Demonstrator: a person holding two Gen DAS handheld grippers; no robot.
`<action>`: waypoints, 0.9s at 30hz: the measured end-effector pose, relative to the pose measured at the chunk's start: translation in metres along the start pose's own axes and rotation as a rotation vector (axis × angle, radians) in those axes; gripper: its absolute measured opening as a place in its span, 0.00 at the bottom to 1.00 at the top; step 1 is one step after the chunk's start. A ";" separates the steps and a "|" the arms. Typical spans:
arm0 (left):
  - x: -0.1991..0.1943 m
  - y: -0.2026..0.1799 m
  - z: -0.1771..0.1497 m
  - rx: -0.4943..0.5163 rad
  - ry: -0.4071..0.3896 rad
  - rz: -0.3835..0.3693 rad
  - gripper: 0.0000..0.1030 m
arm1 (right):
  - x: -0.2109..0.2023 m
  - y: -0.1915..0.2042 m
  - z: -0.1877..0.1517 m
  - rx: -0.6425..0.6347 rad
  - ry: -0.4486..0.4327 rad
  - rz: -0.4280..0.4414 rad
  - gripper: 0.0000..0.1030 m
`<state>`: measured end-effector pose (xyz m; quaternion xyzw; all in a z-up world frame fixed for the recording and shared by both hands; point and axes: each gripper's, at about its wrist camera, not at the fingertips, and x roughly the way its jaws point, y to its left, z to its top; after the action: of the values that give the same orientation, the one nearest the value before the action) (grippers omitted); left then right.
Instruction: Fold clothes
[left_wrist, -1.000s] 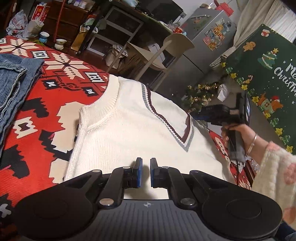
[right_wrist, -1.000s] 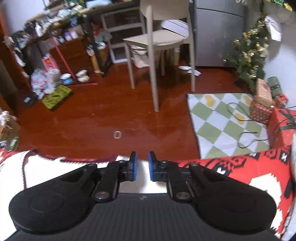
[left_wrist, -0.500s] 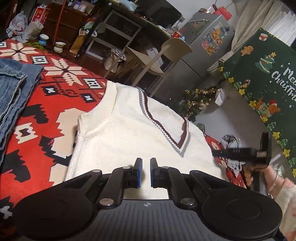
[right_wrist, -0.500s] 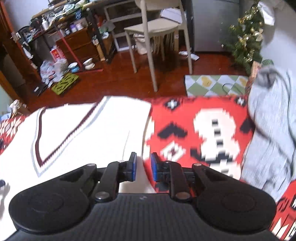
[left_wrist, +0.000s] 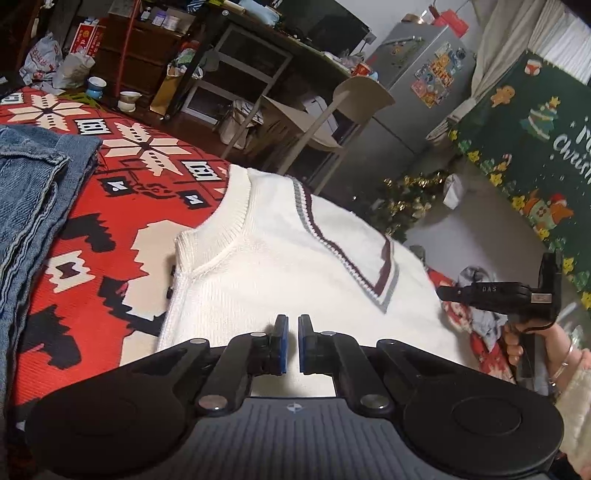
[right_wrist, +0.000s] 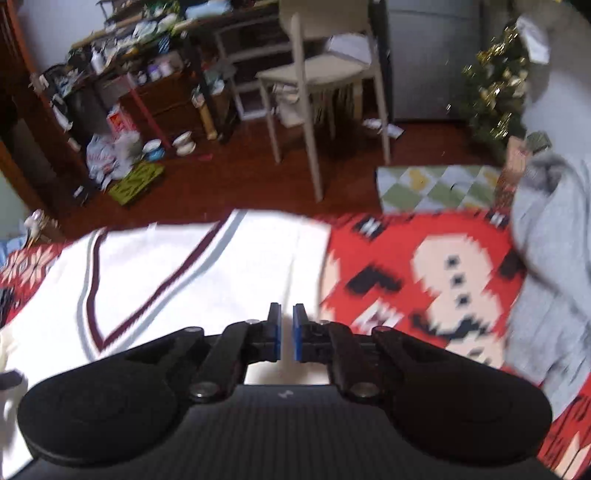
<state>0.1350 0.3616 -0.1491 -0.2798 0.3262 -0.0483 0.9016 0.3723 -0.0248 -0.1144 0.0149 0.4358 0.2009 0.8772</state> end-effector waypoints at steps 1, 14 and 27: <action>0.001 0.000 0.002 -0.007 0.009 0.007 0.05 | 0.003 0.003 -0.001 -0.009 -0.002 -0.001 0.06; 0.119 -0.047 0.101 0.147 0.169 0.005 0.06 | 0.051 0.040 0.040 -0.122 -0.013 0.088 0.12; 0.207 -0.088 0.129 0.335 0.206 0.057 0.04 | 0.115 0.110 0.066 -0.133 -0.022 0.124 0.08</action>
<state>0.3847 0.2927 -0.1373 -0.1100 0.4122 -0.1046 0.8984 0.4480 0.1275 -0.1383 -0.0141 0.4101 0.2829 0.8669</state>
